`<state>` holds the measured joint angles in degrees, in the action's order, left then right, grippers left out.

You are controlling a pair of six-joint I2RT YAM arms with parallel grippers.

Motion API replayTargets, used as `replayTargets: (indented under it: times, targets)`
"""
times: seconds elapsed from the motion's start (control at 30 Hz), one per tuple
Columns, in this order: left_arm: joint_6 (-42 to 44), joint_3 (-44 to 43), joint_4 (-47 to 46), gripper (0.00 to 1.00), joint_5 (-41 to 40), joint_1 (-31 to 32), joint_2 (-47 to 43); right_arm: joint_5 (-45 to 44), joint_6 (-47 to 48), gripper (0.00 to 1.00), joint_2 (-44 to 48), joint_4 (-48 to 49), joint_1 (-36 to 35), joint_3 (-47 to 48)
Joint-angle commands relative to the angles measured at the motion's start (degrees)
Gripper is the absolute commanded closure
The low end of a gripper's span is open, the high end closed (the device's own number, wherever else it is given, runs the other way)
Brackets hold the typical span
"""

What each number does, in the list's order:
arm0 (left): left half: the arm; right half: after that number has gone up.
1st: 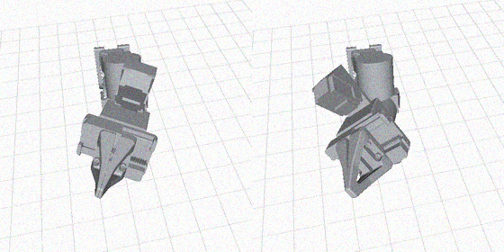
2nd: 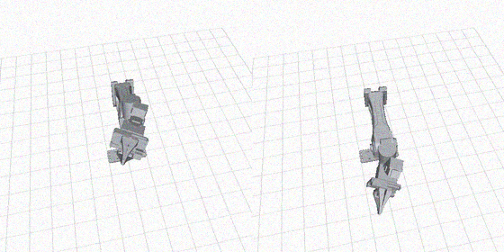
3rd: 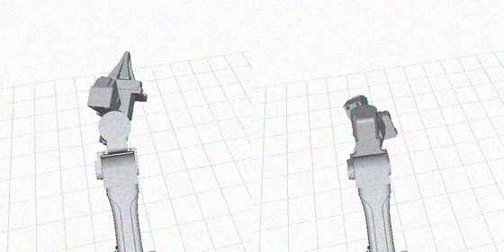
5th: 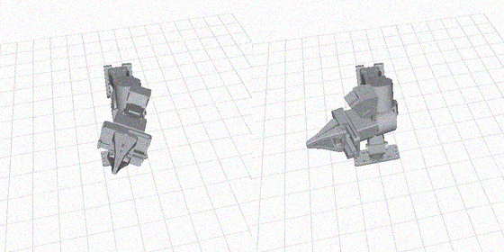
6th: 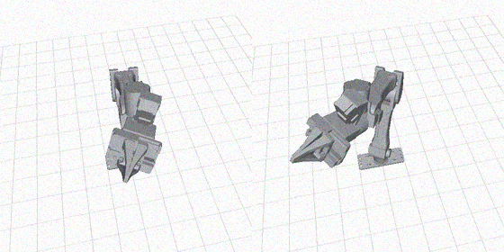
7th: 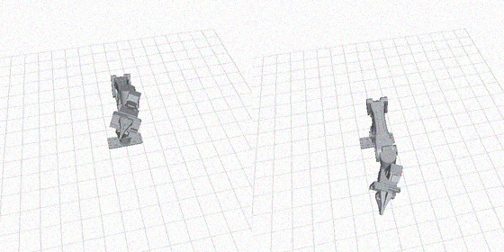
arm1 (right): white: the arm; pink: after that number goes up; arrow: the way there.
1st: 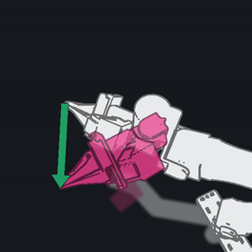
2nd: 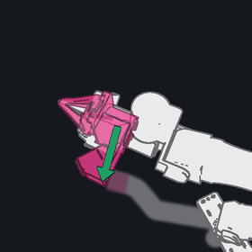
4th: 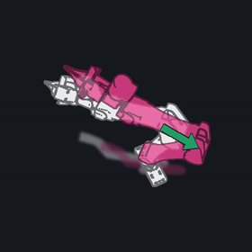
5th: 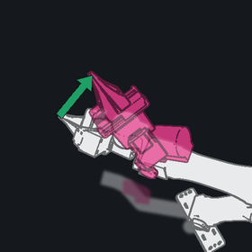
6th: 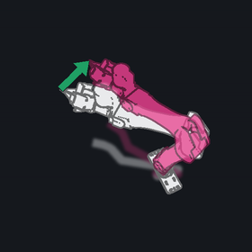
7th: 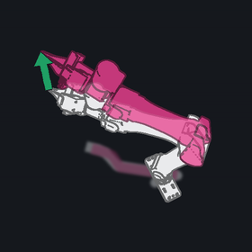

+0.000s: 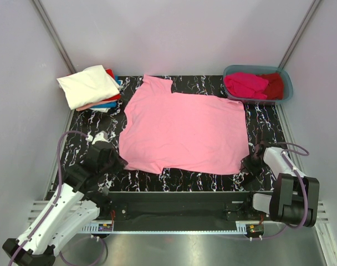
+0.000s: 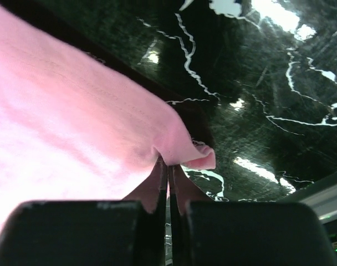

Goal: Fold and stack the t-shirts
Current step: Fold the tshirt

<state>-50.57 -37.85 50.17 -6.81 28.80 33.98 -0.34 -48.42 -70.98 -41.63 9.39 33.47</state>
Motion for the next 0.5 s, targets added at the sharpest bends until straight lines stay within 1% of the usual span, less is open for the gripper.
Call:
replayTargets:
  times: [0.0,0.13,0.23,0.3,0.47]
  targets:
    - [0.3,-2.22,0.53,0.96,-0.31,0.03,0.12,1.64,1.23,1.0,2.07,2.43,-0.33,-0.25]
    - [0.64,-4.68,5.36,0.96,0.21,0.03,1.88,5.51,2.54,1.0,2.51,1.29,-0.33,0.1]
    - [0.56,-5.57,7.21,0.97,0.66,0.03,0.4,10.07,3.51,1.0,5.05,0.67,-0.33,0.8]
    - [0.29,-6.45,8.71,0.96,0.83,0.12,-0.92,11.23,3.86,1.0,8.47,-2.13,-0.33,1.94]
    - [0.12,-10.13,15.91,0.95,-1.1,0.12,-4.35,12.29,5.27,1.0,16.83,-11.01,-0.33,7.04]
